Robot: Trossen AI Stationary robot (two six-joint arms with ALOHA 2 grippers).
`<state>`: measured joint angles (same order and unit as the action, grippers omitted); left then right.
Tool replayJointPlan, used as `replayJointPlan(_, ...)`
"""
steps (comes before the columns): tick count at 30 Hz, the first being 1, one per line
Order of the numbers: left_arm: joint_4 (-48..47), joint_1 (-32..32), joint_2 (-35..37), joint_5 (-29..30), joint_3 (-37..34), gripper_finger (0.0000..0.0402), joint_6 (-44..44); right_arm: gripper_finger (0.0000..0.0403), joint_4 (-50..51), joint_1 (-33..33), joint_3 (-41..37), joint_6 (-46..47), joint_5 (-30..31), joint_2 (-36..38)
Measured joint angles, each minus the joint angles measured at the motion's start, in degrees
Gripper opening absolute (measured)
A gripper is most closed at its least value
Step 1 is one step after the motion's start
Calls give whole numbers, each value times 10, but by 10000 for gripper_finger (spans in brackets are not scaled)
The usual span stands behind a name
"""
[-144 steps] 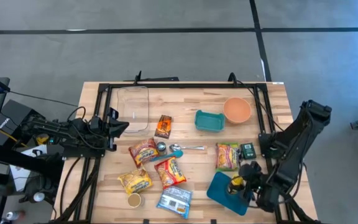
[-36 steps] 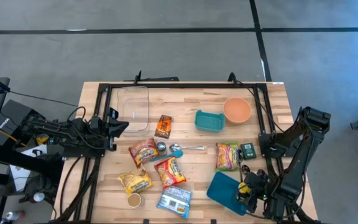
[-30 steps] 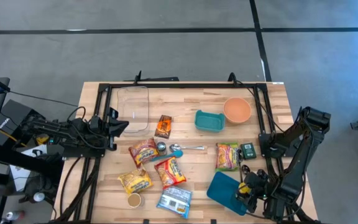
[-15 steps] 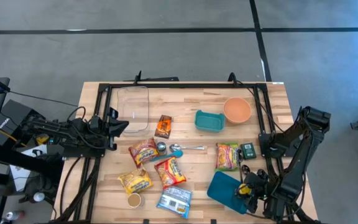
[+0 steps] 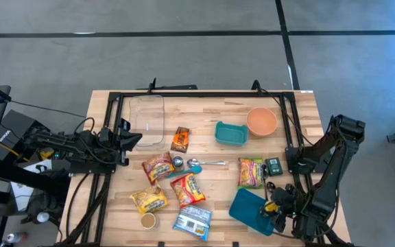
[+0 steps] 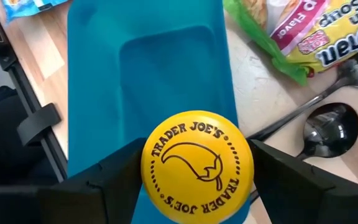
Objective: Pick & Place Food Item
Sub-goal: Put the yellow seasoning bottle into the blue bin
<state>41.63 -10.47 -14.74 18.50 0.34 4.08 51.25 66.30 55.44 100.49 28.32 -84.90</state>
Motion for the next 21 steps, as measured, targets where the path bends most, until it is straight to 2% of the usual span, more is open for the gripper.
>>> replayJointPlan(21,0,0,0,-1,0,13,0,271,6,0,0,2,0,0)
